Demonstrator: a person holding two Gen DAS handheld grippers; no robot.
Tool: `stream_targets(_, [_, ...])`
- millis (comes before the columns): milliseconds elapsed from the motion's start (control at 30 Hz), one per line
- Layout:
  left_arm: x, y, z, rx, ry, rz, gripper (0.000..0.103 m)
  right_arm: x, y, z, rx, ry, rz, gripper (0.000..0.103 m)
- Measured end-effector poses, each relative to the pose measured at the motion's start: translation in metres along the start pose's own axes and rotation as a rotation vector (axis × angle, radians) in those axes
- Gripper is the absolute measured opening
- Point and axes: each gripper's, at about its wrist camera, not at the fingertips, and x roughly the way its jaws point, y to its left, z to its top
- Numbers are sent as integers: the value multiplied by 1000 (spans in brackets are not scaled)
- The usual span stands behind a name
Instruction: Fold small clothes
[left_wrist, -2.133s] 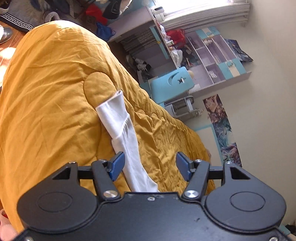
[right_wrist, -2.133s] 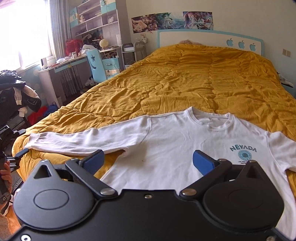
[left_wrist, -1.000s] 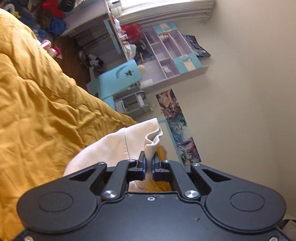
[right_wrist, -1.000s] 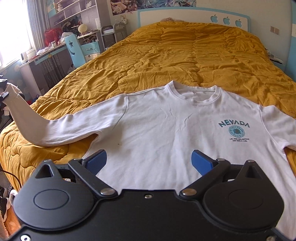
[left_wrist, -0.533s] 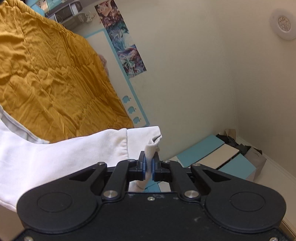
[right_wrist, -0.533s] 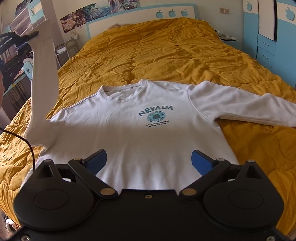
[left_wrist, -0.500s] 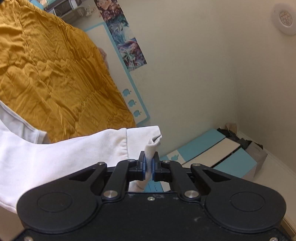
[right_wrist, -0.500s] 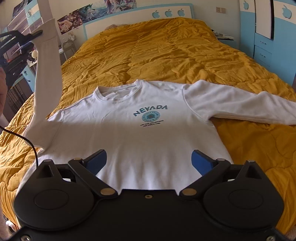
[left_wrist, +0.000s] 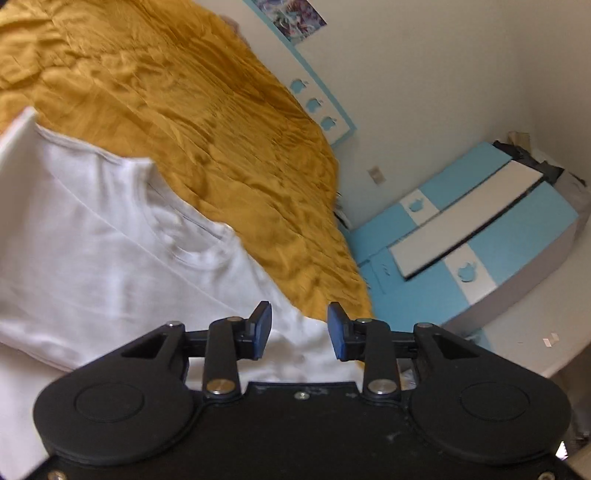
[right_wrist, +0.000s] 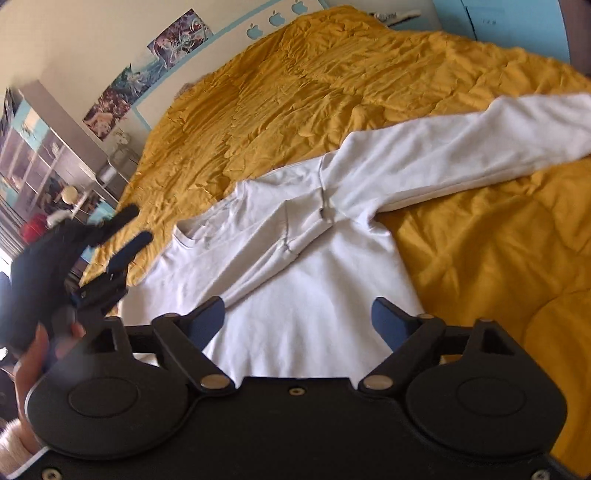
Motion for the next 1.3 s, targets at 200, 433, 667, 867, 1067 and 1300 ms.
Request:
stream_targets(200, [-75, 104, 20, -154, -166, 282, 32, 69, -11, 32, 136, 11, 20, 80])
stream_targets(433, [-98, 154, 12, -272, -139, 314, 32, 144, -11, 46, 342, 92, -76, 70])
stream_targets(667, [-91, 163, 8, -298, -116, 319, 33, 165, -9, 57, 408, 33, -40, 8])
stream_targets(867, [-90, 166, 2, -289, -97, 355, 33, 111, -23, 48, 453, -104, 38, 8])
stream_targets(1067, [-89, 157, 2, -278, -96, 382, 34, 118, -41, 34, 425, -30, -82, 9])
stream_targets(1300, [-85, 137, 4, -240, -109, 358, 36, 86, -46, 32, 414, -100, -88, 15])
